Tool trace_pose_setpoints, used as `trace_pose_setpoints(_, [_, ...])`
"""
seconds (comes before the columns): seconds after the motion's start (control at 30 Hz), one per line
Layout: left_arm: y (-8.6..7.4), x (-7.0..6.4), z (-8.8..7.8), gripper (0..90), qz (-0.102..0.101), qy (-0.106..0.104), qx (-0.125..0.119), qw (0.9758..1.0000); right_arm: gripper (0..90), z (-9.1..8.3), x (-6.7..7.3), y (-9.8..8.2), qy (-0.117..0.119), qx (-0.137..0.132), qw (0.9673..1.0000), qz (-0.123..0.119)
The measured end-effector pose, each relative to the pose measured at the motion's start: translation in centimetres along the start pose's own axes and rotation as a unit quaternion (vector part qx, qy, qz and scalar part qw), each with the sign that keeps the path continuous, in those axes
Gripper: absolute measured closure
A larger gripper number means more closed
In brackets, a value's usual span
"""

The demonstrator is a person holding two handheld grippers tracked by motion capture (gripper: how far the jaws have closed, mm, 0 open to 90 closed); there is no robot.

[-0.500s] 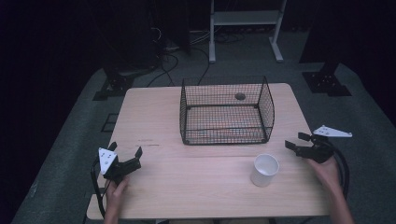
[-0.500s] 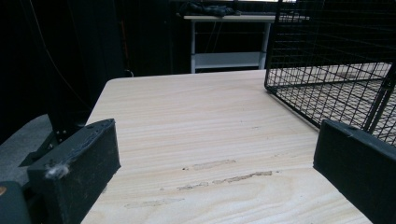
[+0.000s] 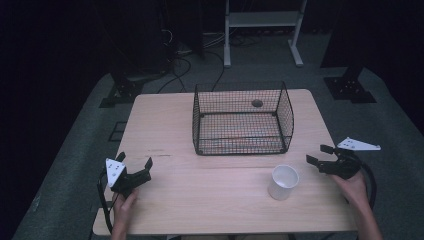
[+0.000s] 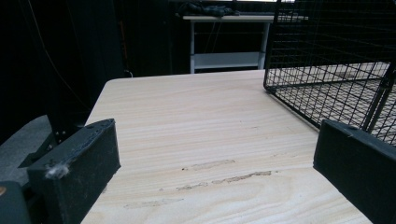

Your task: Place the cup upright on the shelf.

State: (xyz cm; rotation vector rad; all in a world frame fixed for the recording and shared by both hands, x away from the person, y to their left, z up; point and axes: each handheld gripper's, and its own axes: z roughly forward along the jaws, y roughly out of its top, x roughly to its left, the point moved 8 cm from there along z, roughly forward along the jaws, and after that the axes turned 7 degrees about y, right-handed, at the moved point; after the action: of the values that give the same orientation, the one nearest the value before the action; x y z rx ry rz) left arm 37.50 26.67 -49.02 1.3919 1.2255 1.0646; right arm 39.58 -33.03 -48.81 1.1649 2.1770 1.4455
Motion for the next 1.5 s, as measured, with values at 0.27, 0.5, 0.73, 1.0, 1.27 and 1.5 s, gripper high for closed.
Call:
trace_pose_setpoints(0.27, [0.0, 0.0, 0.0, 0.0, 0.001, 0.000, -0.001, 1.0000, 15.8, -1.1, 1.4, -0.5, 0.010, 0.005, 0.9998, -0.014])
trace_pose_setpoints(0.5, [0.0, 0.0, 0.0, 0.0, 0.001, 0.000, -0.001, 1.0000, 15.8, -1.6, 2.3, -0.9, 0.020, 0.008, 0.9995, -0.022])
trace_pose_setpoints(0.73, [0.0, 0.0, 0.0, 0.0, 0.001, 0.001, -0.001, 1.0000, 14.8, -2.0, 3.5, -1.3, 0.036, 0.012, 0.9988, -0.031])
trace_pose_setpoints(1.0, [0.0, 0.0, 0.0, 0.0, -0.001, 0.001, 0.000, 1.0000, 13.4, -2.6, 4.8, -1.3, 0.053, 0.008, 0.9978, -0.039])
trace_pose_setpoints(1.27, [0.0, 0.0, 0.0, 0.0, -0.001, 0.001, 0.000, 1.0000, 13.2, -3.0, 6.5, -1.5, 0.075, 0.008, 0.9957, -0.054])
trace_pose_setpoints(1.5, [0.0, 0.0, 0.0, 0.0, -0.001, 0.001, 0.000, 1.0000, 13.1, -3.4, 8.0, -1.7, 0.092, 0.009, 0.9932, -0.071])
